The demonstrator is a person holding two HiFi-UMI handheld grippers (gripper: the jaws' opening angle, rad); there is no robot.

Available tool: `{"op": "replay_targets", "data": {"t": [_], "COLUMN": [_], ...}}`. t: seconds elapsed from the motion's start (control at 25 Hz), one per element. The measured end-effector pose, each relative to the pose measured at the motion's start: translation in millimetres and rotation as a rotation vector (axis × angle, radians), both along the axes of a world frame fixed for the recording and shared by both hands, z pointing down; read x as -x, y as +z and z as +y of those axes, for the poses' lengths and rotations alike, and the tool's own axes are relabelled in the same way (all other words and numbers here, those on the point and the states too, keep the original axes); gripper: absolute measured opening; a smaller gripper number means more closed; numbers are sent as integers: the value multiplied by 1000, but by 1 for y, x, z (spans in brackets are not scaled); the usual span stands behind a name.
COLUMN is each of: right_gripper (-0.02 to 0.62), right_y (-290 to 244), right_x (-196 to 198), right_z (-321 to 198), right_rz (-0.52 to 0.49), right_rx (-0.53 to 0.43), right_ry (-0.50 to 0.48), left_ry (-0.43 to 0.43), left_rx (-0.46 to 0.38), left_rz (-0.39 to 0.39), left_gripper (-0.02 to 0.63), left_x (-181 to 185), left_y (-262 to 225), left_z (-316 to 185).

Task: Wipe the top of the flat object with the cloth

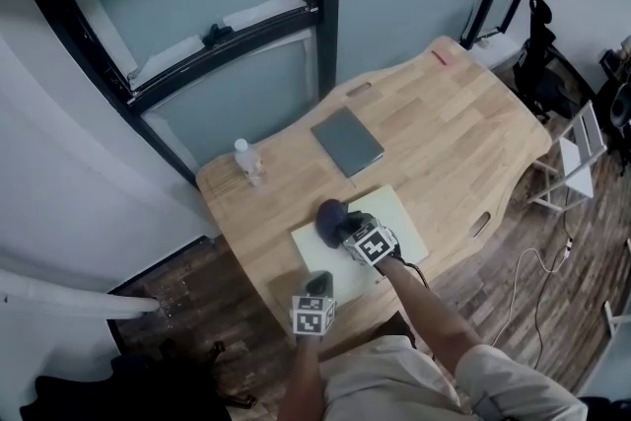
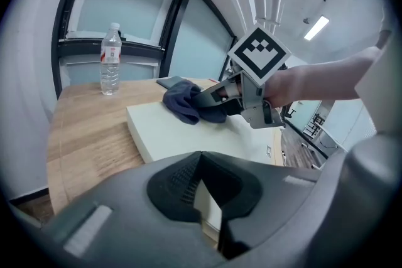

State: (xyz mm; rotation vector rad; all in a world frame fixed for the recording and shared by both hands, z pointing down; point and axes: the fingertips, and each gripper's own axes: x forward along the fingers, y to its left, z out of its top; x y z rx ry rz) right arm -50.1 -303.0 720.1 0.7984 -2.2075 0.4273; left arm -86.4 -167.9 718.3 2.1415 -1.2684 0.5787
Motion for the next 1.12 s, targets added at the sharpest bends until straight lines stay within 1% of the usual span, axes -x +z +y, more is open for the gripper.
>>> {"op": "replay_targets", "data": {"t": [0.24, 0.48, 0.64, 0.84, 1.0, 1.12], "right_gripper": [78, 78, 78, 78, 78, 78], "right_y": [-4, -3, 7, 4, 5, 6], "right_x": [-15, -43, -65, -83, -100, -108], "right_z": [-5, -18, -24, -33, -38, -43], "right_rz": [-17, 14, 58, 60, 96, 103], "right_rx": [6, 3, 18, 0, -7, -11], "right_ry": [17, 35, 64, 92, 108, 115], "left_ry": [7, 6, 9, 10, 6, 1], "left_rx": [2, 1, 4, -5, -7, -7], "left_rz": [-2, 4, 14, 4, 8, 11], "left_gripper": [8, 8, 8, 8, 8, 8], "left_x": [0, 0, -2, -2, -2, -1], "left_y": [1, 1, 1, 0, 0, 0], "left_z": [1, 0, 1, 2, 1, 0]}}
